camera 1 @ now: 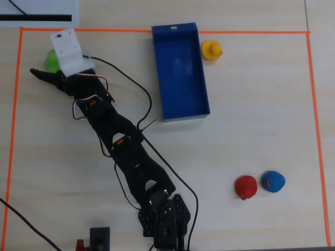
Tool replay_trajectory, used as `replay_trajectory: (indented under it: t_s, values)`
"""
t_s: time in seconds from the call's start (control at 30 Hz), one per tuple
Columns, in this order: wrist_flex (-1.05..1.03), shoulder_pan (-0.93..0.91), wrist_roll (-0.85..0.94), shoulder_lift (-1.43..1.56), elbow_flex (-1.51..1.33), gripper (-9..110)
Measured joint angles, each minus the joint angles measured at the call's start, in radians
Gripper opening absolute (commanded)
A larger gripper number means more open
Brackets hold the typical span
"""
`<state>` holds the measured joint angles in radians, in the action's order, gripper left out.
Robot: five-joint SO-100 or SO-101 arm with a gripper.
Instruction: Grasp green duck and put it into box.
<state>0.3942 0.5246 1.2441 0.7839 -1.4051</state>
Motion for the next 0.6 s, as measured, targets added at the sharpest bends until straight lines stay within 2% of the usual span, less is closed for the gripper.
replay_trajectory:
  t_s: [0.3,0.6]
  values:
    - [0.0,0.0,0.137,-0.103,0.078,50]
    - [-0.008,-0.031,0.16,-0.179,0.176,50]
